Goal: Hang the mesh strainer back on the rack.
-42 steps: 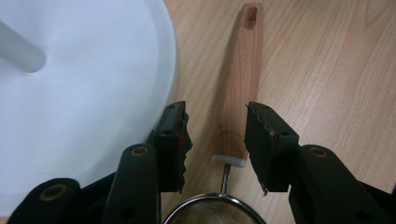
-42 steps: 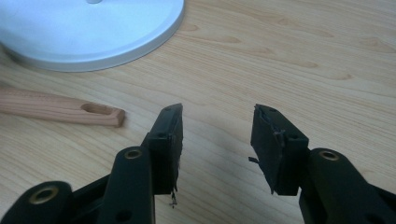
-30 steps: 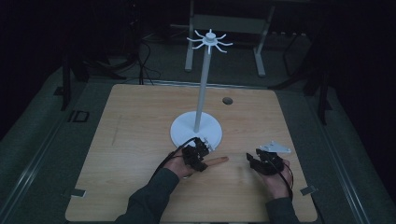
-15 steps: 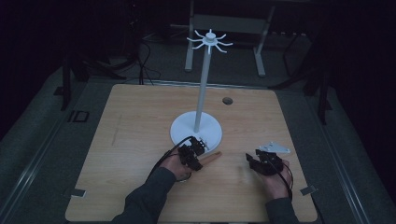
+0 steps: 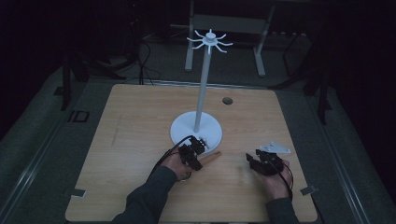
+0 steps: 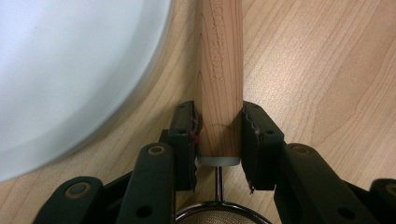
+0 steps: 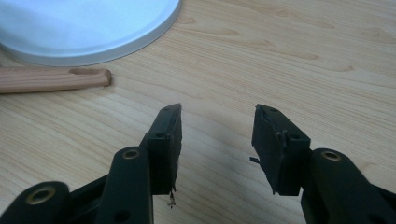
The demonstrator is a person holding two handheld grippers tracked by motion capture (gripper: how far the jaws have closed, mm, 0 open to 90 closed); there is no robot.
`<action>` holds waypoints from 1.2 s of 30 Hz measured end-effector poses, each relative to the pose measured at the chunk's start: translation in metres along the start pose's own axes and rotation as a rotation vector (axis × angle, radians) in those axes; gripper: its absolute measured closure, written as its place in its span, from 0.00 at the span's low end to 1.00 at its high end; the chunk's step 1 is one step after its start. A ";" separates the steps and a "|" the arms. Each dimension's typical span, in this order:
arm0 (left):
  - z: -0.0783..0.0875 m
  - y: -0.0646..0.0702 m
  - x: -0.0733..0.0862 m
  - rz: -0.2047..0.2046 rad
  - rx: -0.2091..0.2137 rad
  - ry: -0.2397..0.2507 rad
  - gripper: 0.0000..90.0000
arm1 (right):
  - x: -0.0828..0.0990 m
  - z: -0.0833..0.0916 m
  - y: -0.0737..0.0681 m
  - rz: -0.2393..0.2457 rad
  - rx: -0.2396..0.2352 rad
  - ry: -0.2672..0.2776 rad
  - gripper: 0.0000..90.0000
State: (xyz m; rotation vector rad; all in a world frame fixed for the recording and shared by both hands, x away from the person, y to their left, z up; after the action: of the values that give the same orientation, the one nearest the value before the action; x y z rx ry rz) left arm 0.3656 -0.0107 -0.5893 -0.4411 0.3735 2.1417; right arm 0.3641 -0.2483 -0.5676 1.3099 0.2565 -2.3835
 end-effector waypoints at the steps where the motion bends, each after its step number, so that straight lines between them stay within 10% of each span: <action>1: 0.001 0.000 0.000 -0.003 -0.006 0.005 0.76 | 0.000 0.000 0.000 -0.002 0.001 0.004 0.59; 36: 0.071 -0.004 -0.021 0.057 -0.105 0.369 0.76 | -0.003 0.006 0.002 -0.040 -0.003 0.087 0.61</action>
State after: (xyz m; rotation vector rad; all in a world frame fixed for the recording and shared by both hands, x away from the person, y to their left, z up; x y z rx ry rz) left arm 0.3681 0.0062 -0.5173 -0.9009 0.4844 2.1397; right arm 0.3617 -0.2511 -0.5618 1.4213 0.3143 -2.3611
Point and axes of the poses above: each handheld gripper's, and its own axes: z roughly backward along the jaws, x roughly out of its underside, y roughly to its right, the point moved 7 cm from there along -z, roughly forward along the jaws, and after that the axes turned 8 degrees about y, right-handed, at the moved point
